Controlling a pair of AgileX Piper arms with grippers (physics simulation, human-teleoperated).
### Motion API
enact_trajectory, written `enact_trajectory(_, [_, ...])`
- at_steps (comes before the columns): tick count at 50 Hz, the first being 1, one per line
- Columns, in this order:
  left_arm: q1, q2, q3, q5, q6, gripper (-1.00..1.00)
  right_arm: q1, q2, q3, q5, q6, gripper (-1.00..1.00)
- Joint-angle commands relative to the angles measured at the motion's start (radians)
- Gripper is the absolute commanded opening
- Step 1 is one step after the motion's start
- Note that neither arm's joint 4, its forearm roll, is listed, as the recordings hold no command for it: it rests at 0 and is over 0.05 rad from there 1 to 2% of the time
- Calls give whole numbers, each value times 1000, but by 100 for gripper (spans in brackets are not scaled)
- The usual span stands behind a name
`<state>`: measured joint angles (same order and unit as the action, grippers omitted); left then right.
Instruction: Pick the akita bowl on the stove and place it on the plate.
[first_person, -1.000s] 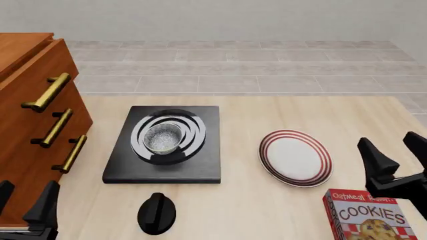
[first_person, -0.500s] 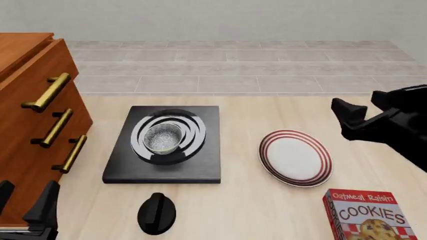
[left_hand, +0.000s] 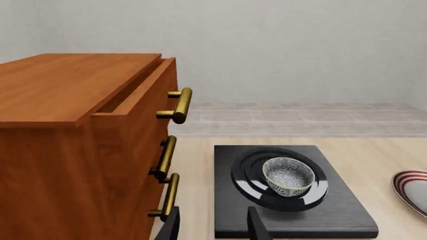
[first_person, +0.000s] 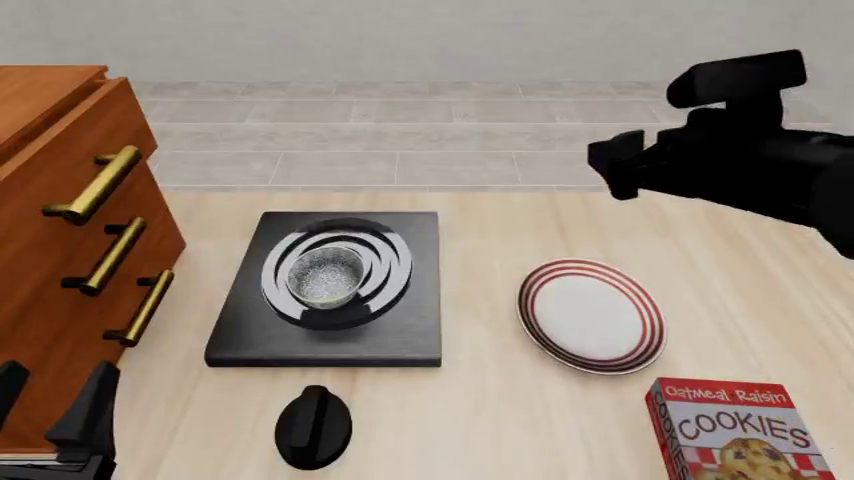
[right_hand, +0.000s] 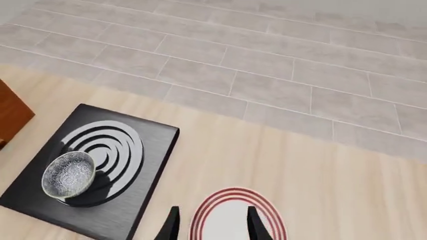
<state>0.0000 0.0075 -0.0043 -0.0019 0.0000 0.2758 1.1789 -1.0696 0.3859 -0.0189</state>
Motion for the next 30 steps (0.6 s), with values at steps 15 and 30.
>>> enact_trajectory(15, [0, 0, 0, 0, 0, 100, 99, 312, -275, 111, 10, 100])
enact_trajectory(30, [0, 0, 0, 0, 0, 100, 153, 452, -429, 157, 38, 100])
